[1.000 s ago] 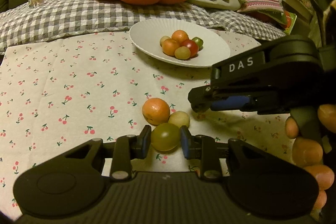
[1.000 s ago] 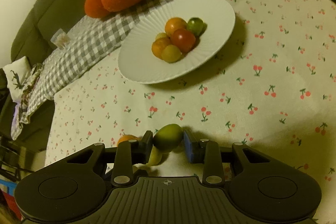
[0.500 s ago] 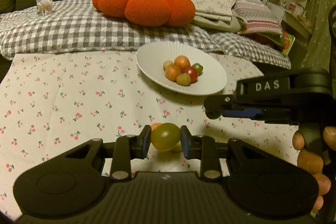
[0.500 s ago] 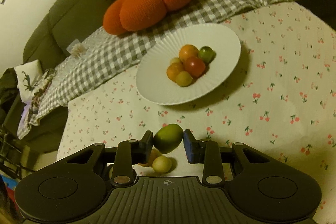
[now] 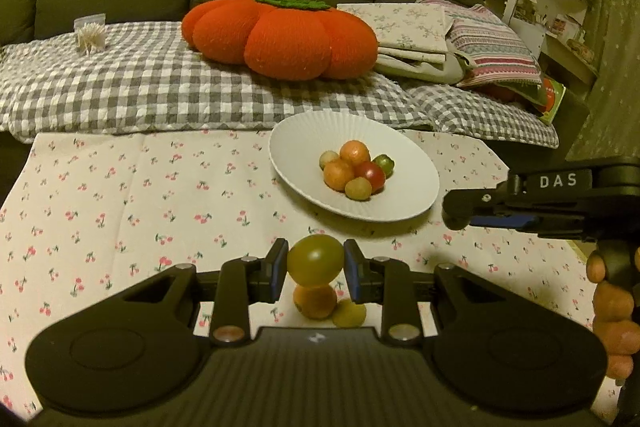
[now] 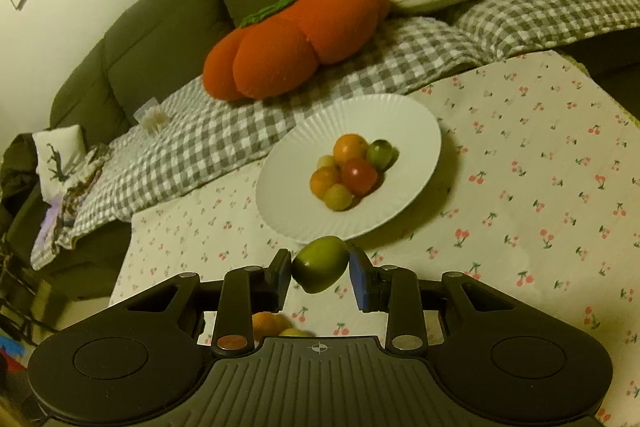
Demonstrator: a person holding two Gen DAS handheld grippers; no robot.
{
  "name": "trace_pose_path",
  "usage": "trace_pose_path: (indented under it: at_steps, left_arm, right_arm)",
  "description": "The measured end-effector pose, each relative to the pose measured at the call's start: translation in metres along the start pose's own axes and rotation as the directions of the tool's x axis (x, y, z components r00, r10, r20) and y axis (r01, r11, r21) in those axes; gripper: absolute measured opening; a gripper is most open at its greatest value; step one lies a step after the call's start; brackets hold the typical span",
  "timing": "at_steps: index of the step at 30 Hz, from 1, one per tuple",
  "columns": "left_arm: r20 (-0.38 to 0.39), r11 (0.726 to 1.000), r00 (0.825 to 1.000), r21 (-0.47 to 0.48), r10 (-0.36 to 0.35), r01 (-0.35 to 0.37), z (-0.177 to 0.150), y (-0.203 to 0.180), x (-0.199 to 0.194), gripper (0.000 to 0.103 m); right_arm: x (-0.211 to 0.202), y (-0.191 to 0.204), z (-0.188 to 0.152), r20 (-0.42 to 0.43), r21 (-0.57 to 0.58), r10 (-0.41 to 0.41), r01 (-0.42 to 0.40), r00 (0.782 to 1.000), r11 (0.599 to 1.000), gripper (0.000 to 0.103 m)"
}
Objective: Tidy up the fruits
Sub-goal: 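Carry both green fruits to the white plate and release them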
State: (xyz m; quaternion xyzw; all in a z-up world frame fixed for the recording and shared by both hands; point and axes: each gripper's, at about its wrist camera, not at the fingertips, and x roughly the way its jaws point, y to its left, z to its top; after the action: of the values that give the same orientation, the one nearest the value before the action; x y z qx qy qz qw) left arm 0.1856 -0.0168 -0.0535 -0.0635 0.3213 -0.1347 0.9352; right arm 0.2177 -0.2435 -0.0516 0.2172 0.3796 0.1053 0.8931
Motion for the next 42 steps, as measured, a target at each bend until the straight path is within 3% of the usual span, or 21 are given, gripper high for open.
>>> trace_pose_path:
  at_steps: [11,18,28,42]
  left_arm:
    - [0.019,1.0,1.0,0.026,-0.003,0.003,0.026,-0.005,0.029,0.028]
    - [0.03,0.995,1.0,0.097,-0.002,-0.001,0.039,-0.017,0.063,0.028]
    - [0.011,0.987,1.0,0.159,0.01,-0.012,0.042,-0.027,0.109,0.028]
    - [-0.014,0.986,1.0,0.168,0.025,-0.023,0.042,-0.023,0.135,0.029]
  right_arm:
    - [0.002,-0.025,0.024,0.027,0.039,-0.022,0.021,0.999,0.999,0.031]
    - [0.017,-0.034,0.034,0.022,0.038,-0.041,0.04,0.999,0.998,0.031]
    - [0.051,-0.028,0.046,0.021,-0.102,-0.063,0.064,0.998,0.993,0.031]
    - [0.087,-0.02,0.043,-0.007,-0.256,-0.106,0.101,0.994,0.961,0.031]
